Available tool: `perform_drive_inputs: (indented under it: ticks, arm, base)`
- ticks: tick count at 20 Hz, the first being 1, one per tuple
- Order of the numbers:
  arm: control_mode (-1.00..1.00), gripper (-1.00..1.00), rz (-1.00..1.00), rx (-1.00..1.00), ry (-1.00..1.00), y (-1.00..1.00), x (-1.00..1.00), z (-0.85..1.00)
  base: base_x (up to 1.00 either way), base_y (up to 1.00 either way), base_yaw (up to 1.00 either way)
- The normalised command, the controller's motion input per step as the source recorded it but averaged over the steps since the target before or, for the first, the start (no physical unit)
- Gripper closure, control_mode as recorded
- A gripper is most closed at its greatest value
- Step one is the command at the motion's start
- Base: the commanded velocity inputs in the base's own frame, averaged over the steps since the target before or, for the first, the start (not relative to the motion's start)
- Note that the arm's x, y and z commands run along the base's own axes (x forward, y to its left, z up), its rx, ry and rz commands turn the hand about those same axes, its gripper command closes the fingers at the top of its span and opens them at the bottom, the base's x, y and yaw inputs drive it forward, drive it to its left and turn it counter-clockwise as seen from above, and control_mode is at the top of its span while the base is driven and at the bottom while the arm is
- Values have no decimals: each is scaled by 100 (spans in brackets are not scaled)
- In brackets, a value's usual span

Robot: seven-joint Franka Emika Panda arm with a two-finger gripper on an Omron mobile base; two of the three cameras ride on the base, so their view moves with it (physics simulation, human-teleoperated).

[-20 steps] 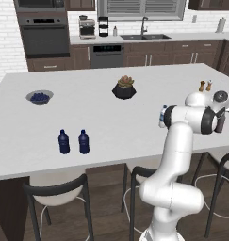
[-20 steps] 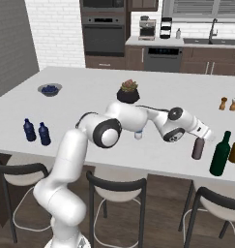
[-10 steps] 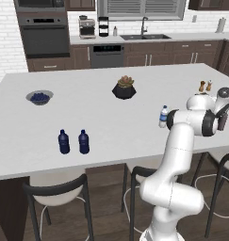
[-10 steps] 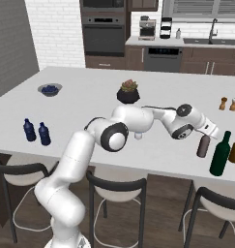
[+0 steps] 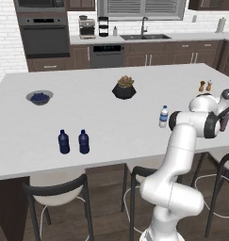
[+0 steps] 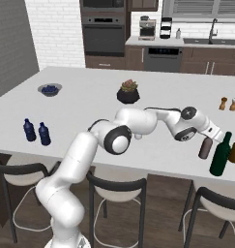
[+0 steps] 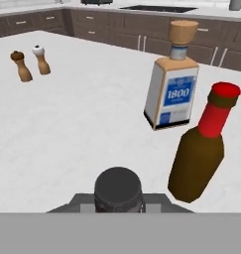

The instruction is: Move the plastic bottles in the middle to the plastics group, and the glass bottles in the middle to the glass group.

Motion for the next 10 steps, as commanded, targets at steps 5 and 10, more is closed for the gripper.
perform_drive_inputs:
  ticks: [5, 10]
  arm:
    - [-100, 100, 0, 0, -5, 0, -9, -23]
    - [-100, 100, 0, 0, -1, 6, 0, -2]
  base:
    - [0, 0, 0]
    - [0, 0, 0]
